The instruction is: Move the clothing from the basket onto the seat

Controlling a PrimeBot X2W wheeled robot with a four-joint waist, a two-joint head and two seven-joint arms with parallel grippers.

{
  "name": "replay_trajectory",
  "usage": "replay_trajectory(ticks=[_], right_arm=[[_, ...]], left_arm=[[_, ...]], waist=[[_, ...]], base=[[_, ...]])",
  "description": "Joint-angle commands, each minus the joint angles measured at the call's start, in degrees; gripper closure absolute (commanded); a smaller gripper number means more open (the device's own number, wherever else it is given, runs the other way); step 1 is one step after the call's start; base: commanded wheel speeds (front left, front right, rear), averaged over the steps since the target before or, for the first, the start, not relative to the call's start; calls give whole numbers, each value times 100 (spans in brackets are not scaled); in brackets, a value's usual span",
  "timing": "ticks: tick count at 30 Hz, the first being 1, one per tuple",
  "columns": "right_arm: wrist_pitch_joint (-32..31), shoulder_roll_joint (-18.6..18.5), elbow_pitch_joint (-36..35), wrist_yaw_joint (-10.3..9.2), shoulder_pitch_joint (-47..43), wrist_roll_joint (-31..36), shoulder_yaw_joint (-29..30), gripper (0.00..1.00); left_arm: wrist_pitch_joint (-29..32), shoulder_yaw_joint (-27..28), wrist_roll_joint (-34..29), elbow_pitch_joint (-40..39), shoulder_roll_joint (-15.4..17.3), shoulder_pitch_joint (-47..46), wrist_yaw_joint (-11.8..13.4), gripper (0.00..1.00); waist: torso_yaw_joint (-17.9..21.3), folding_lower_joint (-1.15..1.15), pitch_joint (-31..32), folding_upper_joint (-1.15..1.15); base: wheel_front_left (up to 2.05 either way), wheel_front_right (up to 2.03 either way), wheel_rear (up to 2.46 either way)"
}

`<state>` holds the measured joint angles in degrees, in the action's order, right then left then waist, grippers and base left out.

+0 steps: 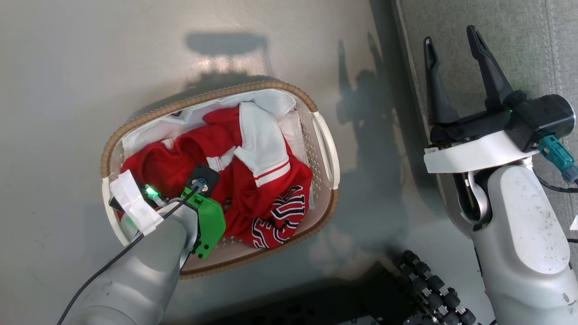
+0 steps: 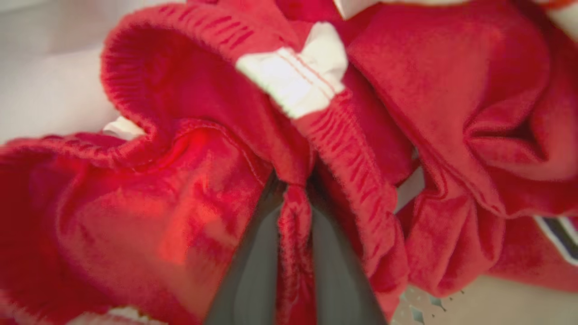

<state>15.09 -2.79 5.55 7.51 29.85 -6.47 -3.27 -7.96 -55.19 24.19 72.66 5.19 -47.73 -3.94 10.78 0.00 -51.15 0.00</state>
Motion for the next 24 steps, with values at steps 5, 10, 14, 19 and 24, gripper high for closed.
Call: replay_trajectory(ticks=[5,10,14,19,24], right_arm=[[12,-20,76,-4,-168,114,39,0],[13,-22,150,-4,-370,272,126,0],[12,-22,221,-4,-593,412,231,0],[12,-22,313,-4,-911,544,342,0],[12,-22,401,-4,-1262,640,404,0]], left_arm=[[-353,43,112,-40,-71,178,8,100],[-583,75,242,-209,-162,342,-60,100],[-684,129,330,-482,-190,447,-110,100],[-727,171,323,-868,-197,526,-84,100],[-723,300,217,-1520,-61,608,-48,100]], waist=[[-215,0,553,0],[-396,0,1114,0],[-569,0,1613,0],[-783,0,2223,0],[-965,0,2847,0]], base=[[0,0,0],[0,0,0],[0,0,0],[0,0,0],[0,0,0]])
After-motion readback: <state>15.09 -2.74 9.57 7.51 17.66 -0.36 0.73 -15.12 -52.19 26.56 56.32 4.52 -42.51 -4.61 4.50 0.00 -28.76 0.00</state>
